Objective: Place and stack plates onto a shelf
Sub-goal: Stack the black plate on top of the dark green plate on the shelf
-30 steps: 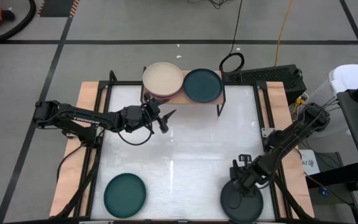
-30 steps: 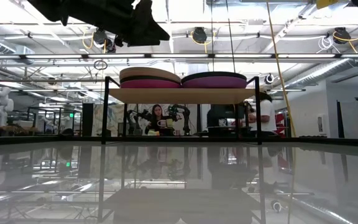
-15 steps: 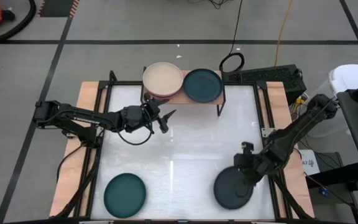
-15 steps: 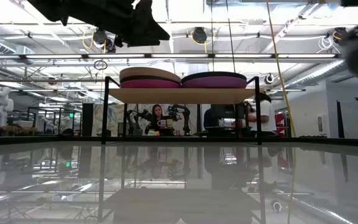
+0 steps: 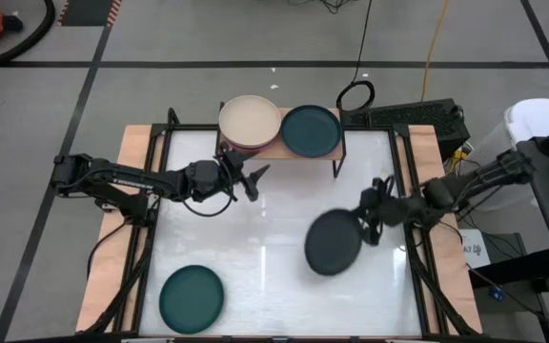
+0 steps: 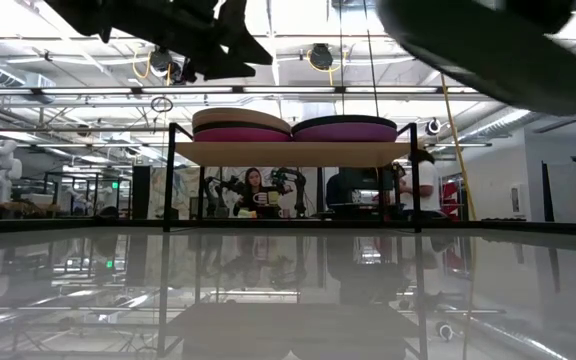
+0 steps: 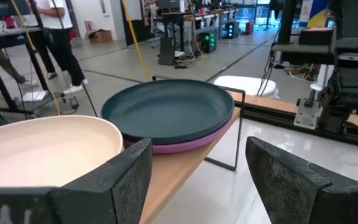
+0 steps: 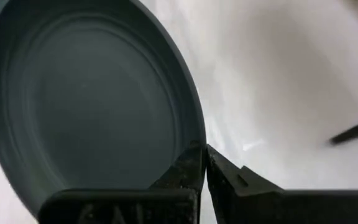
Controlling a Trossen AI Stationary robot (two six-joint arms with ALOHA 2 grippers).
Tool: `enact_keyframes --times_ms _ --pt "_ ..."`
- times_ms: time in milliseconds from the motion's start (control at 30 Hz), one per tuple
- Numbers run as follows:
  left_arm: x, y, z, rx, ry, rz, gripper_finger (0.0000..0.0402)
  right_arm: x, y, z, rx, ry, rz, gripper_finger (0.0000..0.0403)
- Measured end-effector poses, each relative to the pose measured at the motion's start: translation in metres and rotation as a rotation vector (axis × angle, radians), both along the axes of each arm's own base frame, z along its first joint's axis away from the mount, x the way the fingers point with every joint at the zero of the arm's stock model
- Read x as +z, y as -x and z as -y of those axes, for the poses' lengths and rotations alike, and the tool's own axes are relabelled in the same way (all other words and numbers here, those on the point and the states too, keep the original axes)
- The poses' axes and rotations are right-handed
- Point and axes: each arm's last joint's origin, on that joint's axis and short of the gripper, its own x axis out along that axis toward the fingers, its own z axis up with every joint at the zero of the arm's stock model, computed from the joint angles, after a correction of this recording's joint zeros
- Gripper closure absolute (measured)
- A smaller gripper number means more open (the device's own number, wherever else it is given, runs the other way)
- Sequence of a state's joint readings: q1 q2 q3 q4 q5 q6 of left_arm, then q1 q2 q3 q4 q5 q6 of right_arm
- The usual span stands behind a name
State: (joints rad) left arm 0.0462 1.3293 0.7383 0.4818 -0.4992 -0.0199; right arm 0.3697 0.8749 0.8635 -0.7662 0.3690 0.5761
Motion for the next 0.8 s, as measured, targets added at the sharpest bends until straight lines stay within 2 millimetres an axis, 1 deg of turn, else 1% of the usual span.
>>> enact_keyframes --times_ms 167,267,400,633,800 --pt "0.000 0.000 -0.002 0.009 0.021 0.013 0.0140 0.010 -0.008 0.027 -0.110 0.036 0.094 0.0403" --pt "0.000 0.000 -0.002 0.009 0.024 0.017 0.0140 0.012 -0.010 0.044 -0.181 0.069 0.105 0.0403" --pt "0.003 0.000 -0.002 0.008 0.019 0.045 0.0140 0.022 -0.012 0.066 -0.254 0.104 0.104 0.0403" --pt "0.006 0.000 -0.002 0.005 -0.016 0.059 0.0140 0.058 -0.018 0.099 -0.334 0.127 0.155 0.0403" --pt "0.007 0.000 -0.002 0.005 -0.023 0.058 0.0140 0.083 -0.026 0.124 -0.407 0.194 0.160 0.0403"
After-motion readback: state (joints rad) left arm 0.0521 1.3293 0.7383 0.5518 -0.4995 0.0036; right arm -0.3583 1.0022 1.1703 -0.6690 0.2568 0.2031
